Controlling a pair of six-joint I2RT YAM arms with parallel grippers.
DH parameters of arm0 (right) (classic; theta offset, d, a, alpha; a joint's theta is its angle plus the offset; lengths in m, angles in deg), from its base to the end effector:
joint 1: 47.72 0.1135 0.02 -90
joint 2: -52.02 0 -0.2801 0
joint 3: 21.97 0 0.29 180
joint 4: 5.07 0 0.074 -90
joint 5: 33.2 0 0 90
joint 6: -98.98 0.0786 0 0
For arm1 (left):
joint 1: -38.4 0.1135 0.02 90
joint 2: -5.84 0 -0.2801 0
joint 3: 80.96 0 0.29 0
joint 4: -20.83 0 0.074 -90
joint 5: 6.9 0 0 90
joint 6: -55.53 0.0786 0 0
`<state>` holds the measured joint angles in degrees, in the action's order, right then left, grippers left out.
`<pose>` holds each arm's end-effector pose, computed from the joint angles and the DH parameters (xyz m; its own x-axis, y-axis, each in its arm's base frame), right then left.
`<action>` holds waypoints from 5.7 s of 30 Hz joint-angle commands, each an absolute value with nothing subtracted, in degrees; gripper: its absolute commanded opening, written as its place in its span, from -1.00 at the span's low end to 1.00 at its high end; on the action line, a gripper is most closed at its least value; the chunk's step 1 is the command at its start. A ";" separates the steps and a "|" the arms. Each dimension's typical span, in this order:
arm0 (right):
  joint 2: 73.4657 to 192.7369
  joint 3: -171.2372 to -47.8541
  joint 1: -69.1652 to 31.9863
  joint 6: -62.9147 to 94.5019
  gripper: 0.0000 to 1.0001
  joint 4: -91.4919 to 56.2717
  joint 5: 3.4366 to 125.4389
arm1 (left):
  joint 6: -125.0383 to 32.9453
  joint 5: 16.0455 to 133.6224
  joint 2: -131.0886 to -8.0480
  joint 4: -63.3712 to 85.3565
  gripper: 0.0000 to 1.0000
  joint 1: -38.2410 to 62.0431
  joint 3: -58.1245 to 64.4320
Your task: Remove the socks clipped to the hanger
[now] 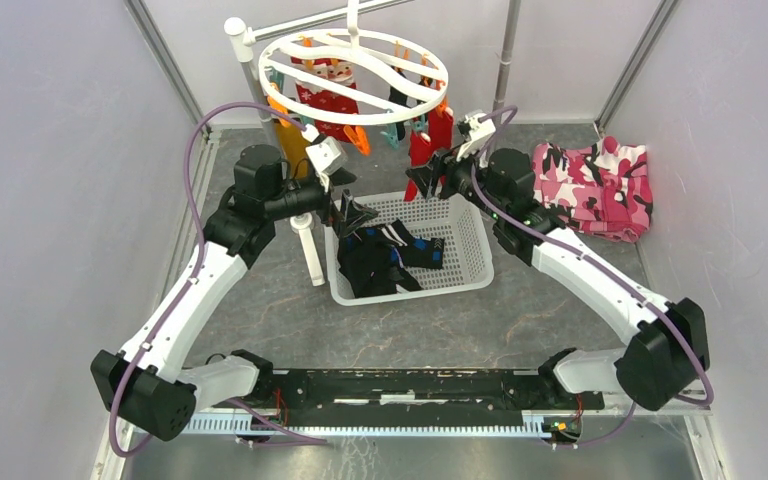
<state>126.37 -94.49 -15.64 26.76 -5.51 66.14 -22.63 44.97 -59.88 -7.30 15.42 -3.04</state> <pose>0.3201 0.2157 0.3680 -0.2339 0.2090 -0.9495 -0.6196 0.7206 0.3112 0.2746 -0.1692 0.3928 -0.0721 0.2059 -0.9759 0.8874 0.4599 0.0314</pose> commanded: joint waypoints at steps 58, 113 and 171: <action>124.04 -98.48 -11.69 40.01 0.46 2.83 80.72 | -28.07 16.90 -63.81 -8.34 -0.81 18.67 2.73; 118.84 -91.12 -21.88 27.23 0.68 -4.63 70.38 | -25.14 29.73 -62.45 -10.71 1.00 18.87 -1.93; 124.50 -97.73 -8.10 37.88 -0.94 2.04 89.69 | -44.48 22.08 -63.61 8.31 1.00 19.85 -4.78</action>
<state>123.44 -95.08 -9.11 35.17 -1.94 87.21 -43.40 24.16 -62.91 3.74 20.16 -6.30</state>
